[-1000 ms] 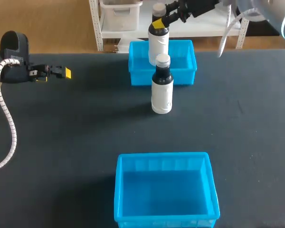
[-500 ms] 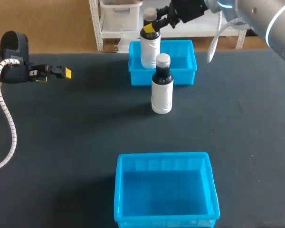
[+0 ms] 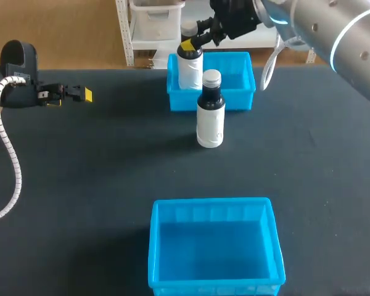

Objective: Pick up the bottle, and place it in the far bin if it is heavy, or in the near bin if it is light.

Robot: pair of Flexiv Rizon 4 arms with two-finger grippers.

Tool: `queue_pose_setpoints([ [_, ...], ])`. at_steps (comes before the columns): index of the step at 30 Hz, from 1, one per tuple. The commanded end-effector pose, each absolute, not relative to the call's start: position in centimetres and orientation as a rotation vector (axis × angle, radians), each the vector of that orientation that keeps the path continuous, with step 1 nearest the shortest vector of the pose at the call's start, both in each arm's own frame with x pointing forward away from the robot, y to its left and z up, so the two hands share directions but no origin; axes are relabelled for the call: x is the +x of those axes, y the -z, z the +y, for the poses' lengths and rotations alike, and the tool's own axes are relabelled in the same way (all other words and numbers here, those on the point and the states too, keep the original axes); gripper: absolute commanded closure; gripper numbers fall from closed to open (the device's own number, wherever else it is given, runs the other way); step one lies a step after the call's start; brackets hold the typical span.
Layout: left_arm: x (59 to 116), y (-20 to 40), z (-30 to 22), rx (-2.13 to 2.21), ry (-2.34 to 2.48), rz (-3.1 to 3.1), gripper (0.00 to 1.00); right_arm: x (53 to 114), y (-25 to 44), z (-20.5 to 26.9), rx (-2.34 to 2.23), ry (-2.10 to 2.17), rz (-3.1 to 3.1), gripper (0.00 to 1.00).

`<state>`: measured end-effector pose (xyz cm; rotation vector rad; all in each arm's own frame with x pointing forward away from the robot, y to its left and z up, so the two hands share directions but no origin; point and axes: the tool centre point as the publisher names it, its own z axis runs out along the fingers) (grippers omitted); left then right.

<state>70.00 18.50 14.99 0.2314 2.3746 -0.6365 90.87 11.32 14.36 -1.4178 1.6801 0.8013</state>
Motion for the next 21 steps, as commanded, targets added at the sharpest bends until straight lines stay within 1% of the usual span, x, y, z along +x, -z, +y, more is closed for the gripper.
queue_pose_setpoints([
  [1,70.0,-15.0,18.5,0.231,0.637,2.375,0.00,92.2,-14.3,11.8,-1.592,-1.053,1.626,1.00],
  [21,70.0,-15.0,18.5,0.231,0.637,2.375,0.00,92.6,-12.9,11.8,-1.580,-1.078,1.638,1.00],
])
